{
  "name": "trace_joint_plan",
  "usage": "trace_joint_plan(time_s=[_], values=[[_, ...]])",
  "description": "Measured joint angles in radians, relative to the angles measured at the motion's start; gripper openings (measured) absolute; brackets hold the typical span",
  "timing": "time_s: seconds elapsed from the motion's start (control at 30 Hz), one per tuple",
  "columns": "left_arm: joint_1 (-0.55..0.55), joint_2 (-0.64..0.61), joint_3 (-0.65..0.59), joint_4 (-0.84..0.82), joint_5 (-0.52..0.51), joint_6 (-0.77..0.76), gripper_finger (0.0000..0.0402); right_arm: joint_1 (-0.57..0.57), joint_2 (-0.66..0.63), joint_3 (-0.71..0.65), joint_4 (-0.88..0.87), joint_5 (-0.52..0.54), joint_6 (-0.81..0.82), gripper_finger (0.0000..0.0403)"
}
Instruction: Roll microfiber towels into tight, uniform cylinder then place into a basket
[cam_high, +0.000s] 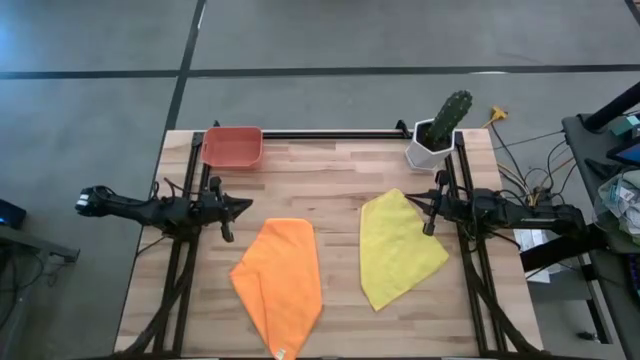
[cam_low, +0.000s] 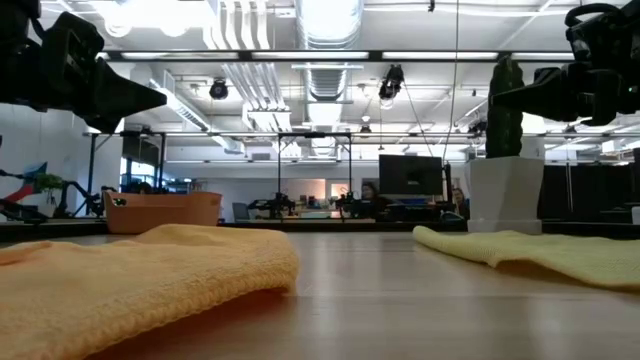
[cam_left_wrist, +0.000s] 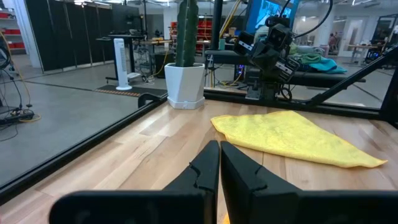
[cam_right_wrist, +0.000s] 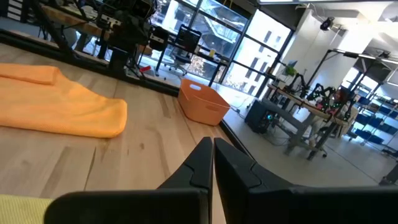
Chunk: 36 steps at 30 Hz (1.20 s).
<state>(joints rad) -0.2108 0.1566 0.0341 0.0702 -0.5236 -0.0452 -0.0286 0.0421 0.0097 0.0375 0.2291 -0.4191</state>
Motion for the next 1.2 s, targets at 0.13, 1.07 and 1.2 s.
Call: trace_joint_plan(time_s=[0.13,1.07,1.2], values=[[0.000,0.000,0.000,0.000,0.000,0.000,0.0000,0.000,0.000,0.000,0.000,0.000,0.000,0.0009],[0.002,0.001,0.000,0.120,-0.034,0.002,0.0000,-0.001,0.006,0.000,0.035,0.202,0.016,0.0009],[0.002,0.002,0.000,0.365,-0.035,-0.051,0.0000,0.000,0.007,0.000,0.029,0.202,0.050,0.0009]])
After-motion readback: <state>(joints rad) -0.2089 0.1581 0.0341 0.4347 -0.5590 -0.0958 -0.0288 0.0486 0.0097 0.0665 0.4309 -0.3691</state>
